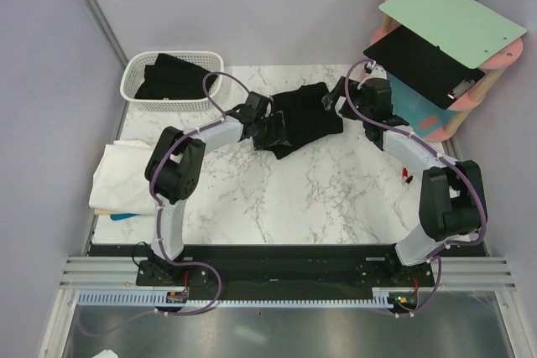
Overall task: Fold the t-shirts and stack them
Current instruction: Smooth out wrinkles on the folded tshirt
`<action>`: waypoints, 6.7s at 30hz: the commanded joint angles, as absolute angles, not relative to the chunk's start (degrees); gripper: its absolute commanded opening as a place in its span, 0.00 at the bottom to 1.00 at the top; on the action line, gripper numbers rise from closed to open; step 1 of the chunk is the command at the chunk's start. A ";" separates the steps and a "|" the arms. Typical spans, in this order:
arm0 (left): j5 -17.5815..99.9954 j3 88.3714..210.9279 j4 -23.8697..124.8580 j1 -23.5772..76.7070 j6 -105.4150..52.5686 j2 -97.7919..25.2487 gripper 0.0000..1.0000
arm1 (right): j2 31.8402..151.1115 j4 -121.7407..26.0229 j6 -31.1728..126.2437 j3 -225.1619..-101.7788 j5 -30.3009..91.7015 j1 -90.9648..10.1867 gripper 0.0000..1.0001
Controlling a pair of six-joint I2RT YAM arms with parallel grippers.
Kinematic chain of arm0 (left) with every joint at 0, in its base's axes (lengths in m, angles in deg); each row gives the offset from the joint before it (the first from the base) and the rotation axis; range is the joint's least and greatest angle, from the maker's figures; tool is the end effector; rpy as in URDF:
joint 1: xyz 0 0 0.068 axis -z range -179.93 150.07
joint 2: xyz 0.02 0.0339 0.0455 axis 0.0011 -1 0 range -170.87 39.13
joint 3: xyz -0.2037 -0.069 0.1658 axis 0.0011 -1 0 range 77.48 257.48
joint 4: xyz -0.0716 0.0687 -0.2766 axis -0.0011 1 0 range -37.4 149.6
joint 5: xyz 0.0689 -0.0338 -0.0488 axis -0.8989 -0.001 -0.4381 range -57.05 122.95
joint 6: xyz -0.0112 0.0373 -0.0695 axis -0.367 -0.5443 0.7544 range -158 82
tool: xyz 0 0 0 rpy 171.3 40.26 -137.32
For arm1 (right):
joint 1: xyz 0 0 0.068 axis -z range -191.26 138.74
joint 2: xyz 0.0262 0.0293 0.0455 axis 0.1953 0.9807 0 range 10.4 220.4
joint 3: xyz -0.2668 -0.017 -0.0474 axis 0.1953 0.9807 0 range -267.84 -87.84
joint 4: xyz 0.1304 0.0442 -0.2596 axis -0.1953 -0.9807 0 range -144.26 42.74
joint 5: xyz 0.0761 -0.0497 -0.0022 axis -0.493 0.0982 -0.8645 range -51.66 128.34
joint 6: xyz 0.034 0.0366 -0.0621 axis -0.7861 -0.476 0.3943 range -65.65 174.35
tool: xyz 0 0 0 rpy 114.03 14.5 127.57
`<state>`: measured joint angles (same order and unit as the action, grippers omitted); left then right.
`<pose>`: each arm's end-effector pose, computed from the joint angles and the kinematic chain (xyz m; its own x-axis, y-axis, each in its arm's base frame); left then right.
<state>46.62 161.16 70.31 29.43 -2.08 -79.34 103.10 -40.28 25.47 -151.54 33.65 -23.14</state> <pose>0.4231 -0.2567 0.1227 -0.9131 -0.1404 -0.3829 0.0817 0.8569 -0.5090 0.4272 0.0955 0.2395 -0.4562 0.3960 -0.7969 -0.0674 0.8776 0.4747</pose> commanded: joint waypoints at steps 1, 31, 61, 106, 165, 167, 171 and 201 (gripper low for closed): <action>47.36 160.36 63.94 29.51 1.02 -80.22 0.62 | 99.34 -39.79 25.70 -147.61 32.37 -23.22 0.98; 38.68 129.42 91.69 29.68 -8.21 -40.59 0.73 | 88.88 -49.46 29.04 -134.15 20.06 -27.87 0.79; 37.86 154.11 77.91 29.33 -9.44 -59.82 0.16 | 106.45 -11.51 9.70 -116.49 7.14 -39.74 0.00; 41.39 142.09 61.31 20.98 -5.40 -62.38 0.02 | 121.21 -26.62 20.25 -145.93 10.39 -39.91 0.00; 46.22 137.77 39.85 8.85 -2.58 -71.79 0.02 | 140.30 -18.35 15.77 -157.10 9.34 -30.95 0.00; 47.44 137.69 40.12 8.85 -3.98 -70.38 0.02 | 140.04 -18.17 15.85 -156.83 9.43 -30.86 0.00; 48.15 136.02 41.52 9.12 -5.31 -64.15 0.02 | 137.67 -18.52 16.64 -156.04 10.21 -30.95 0.00; 9.05 144.45 103.56 10.44 -9.88 -47.60 0.86 | 111.82 -31.27 21.92 -145.32 12.68 -43.17 0.32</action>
